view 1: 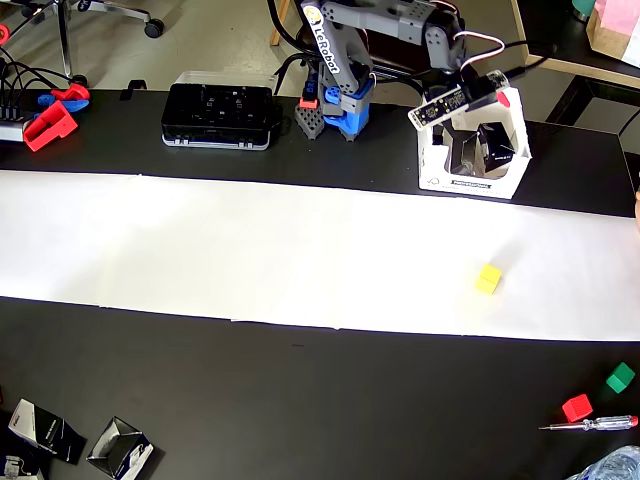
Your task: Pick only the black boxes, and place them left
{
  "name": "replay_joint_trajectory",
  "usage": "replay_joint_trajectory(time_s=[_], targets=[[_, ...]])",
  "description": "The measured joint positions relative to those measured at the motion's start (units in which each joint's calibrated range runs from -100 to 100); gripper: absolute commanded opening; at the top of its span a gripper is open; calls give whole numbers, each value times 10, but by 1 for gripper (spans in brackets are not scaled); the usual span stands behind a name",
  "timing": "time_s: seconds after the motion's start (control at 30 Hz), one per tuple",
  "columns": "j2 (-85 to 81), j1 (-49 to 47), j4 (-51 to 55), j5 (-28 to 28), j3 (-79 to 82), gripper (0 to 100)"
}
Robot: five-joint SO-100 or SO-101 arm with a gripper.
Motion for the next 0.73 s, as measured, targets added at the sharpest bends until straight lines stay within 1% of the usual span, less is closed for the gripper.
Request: replay_joint_trajectory(time_s=[0.17, 0.3, 0.33, 0.4, 0.53, 0.63, 0.73], targets=[[-119, 8, -1, 28, 19, 46], [-207, 61, -1, 61, 56, 46], [-229, 82, -1, 69, 71, 44], [-272, 134, -1, 87, 107, 38], [-360, 261, -13, 123, 181, 22], [-423, 342, -52, 134, 228, 11], [-477, 407, -99, 138, 261, 3]])
